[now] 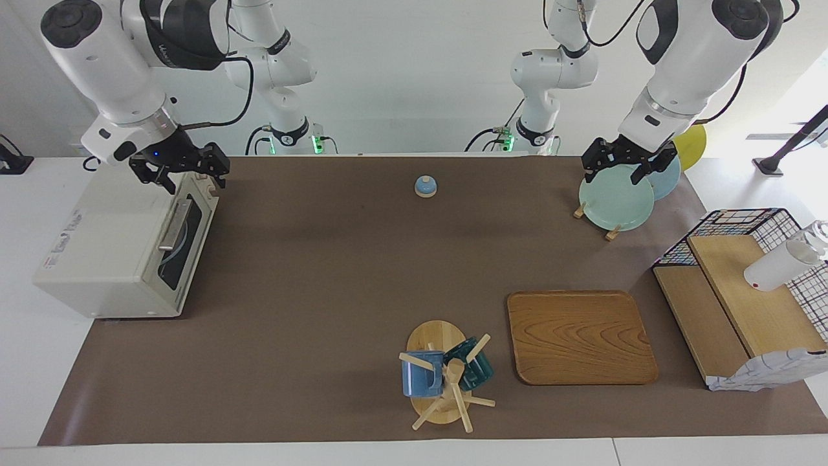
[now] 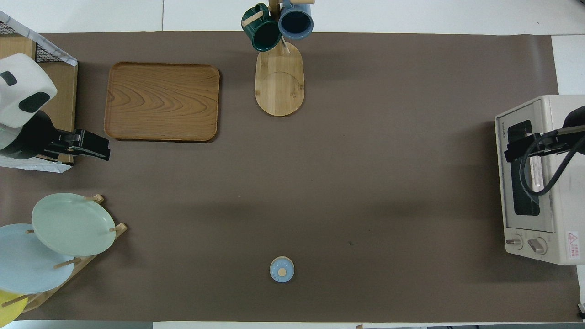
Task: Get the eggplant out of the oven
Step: 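Reach the right gripper toward the open toaster oven door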
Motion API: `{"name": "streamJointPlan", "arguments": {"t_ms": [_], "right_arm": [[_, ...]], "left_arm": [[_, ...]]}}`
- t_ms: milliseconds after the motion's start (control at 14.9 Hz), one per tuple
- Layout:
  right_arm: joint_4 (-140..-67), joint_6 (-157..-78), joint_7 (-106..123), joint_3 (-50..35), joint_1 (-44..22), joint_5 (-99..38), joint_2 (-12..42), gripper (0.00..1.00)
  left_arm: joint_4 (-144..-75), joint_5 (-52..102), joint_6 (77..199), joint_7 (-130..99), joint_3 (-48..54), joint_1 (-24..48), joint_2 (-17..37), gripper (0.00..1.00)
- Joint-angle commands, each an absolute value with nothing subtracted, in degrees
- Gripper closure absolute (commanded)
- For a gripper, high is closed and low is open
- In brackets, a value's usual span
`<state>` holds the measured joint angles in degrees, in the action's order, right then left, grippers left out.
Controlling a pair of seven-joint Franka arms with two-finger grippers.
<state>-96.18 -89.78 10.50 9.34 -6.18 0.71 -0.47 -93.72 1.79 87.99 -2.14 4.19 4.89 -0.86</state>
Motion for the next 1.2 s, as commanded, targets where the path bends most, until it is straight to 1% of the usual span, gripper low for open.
{"name": "streamJointPlan", "arguments": {"t_ms": [0,268,468,535,602,669,936,1137], "right_arm": [[-96.33,-90.0,10.55,9.14,-5.98,0.35,-1.05,0.0],[-96.42,-90.26,9.93,9.14,-5.98,0.35,-1.05,0.0],[-97.55,-93.59,11.94,9.14,-5.54,0.35,-1.23,0.0],[-98.52,-95.08,13.43,9.23,-5.89,0.44,-1.67,0.35],[-100.09,-95.62,13.71,9.23,-5.89,0.53,-2.37,0.87],[-101.5,-95.97,13.97,9.23,-5.8,0.53,-2.9,1.0],[-104.14,-101.59,13.1,9.4,-5.63,1.05,-2.9,1.0],[-107.83,-103.97,8.2,9.49,-4.75,5.62,-3.16,1.0]], "left_arm": [[-93.69,0.61,87.63,-1.85,4.48,4.48,-1.23,0.0],[-93.69,0.61,87.63,-1.85,4.48,4.48,-1.23,0.0],[-93.69,0.62,87.63,-1.85,4.48,4.48,-1.23,0.0],[-93.69,0.62,87.63,-1.85,4.48,4.48,-1.23,0.0],[-93.69,0.53,87.63,-1.85,4.48,4.48,-1.23,0.0],[-93.69,0.61,87.63,-1.85,4.48,4.48,-1.23,0.0],[-93.69,0.62,87.63,-1.85,4.48,4.48,-1.23,0.0],[-93.69,0.62,87.63,-1.85,4.48,4.48,-1.23,0.0]]}}
